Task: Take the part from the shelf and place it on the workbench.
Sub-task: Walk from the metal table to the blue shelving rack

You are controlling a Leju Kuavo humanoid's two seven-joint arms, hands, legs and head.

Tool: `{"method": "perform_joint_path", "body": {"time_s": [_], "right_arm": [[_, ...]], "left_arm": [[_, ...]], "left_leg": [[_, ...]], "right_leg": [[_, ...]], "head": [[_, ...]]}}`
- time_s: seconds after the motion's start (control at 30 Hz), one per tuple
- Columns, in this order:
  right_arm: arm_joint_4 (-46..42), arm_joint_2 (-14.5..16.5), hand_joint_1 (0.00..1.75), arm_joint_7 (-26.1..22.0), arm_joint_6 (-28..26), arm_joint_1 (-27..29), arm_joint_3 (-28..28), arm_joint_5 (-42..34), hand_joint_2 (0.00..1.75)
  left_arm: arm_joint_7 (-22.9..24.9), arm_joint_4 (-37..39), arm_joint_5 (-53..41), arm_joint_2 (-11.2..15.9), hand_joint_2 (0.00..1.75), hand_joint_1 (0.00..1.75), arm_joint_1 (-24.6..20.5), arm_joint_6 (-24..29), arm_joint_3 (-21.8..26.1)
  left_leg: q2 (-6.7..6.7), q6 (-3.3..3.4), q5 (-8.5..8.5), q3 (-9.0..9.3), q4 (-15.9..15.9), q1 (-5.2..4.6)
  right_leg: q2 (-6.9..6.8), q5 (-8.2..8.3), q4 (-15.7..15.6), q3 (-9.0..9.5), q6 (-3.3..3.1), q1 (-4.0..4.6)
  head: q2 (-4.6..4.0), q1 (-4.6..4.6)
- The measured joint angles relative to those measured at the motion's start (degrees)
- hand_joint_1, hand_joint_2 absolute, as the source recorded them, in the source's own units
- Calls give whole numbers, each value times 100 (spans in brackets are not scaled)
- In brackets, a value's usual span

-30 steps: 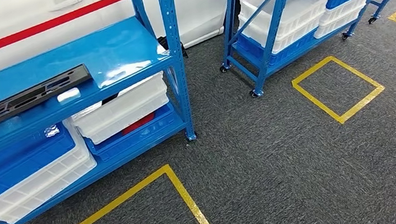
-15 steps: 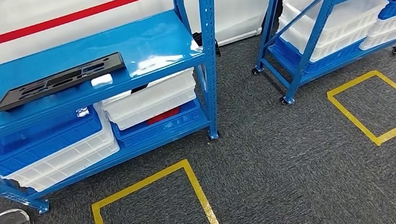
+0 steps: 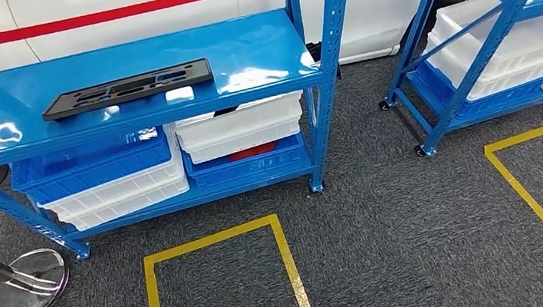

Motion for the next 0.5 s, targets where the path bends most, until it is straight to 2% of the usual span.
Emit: {"method": "perform_joint_path", "body": {"time_s": [0.07,0.13,0.17,0.2,0.23,0.27,0.3,0.33,0.37,0.43,0.5], "right_arm": [[-2,-14,0,36,-93,45,92,-18,175],[-3,-31,0,60,-101,126,223,-109,175],[-3,-36,0,66,-97,168,286,-164,175],[-2,-39,0,69,-91,214,346,-216,175],[-1,-45,0,70,-85,265,413,-274,175],[0,-55,0,73,-79,320,488,-335,175],[3,-69,0,78,-71,378,573,-404,175],[8,-84,0,82,-58,430,667,-477,175],[13,-95,0,87,-41,476,763,-551,175],[20,-116,0,92,2,548,958,-696,175],[16,-144,0,94,25,599,1149,-834,87]], "left_arm": [[14,-10,144,8,175,0,10,-38,-81],[14,-43,380,26,175,0,13,-82,-211],[12,-67,506,39,131,0,15,-104,-273],[11,-96,627,56,87,0,19,-127,-334],[10,-137,763,74,44,0,21,-150,-406],[6,-186,901,93,0,0,23,-174,-485],[-3,-245,1052,112,0,0,22,-202,-578],[-14,-307,1217,131,0,0,20,-230,-681],[-25,-361,1379,152,0,0,18,-257,-780],[-39,-449,1710,204,0,0,28,-314,-976],[-46,-508,2026,259,0,0,66,-368,-1161]], "left_leg": [[-20,65,51,31,-81,29],[-43,92,64,22,-93,20],[-60,94,63,17,-90,15],[-80,95,61,16,-86,11],[-102,91,57,17,-77,11],[-128,81,50,18,-62,12],[-154,64,38,16,-40,13],[-178,36,19,6,-6,4],[-198,5,3,-7,24,-5],[-215,-58,-15,-33,52,-18],[-210,-117,-38,-40,74,-2]], "right_leg": [[195,-224,320,-141,54,-14],[356,-584,1032,-492,76,-29],[375,-692,1357,-663,85,-32],[380,-689,1515,-757,94,-35],[381,-574,1458,-749,101,-41],[381,-377,1199,-642,105,-50],[391,-160,810,-469,103,-63],[412,-13,455,-310,92,-64],[430,72,207,-202,65,-64],[454,79,68,-152,-6,-38],[437,102,49,-150,-89,-38]], "head": [[0,0],[0,0],[0,0],[0,0],[0,0],[0,0],[0,0],[0,0],[0,0],[0,0],[0,0]]}}
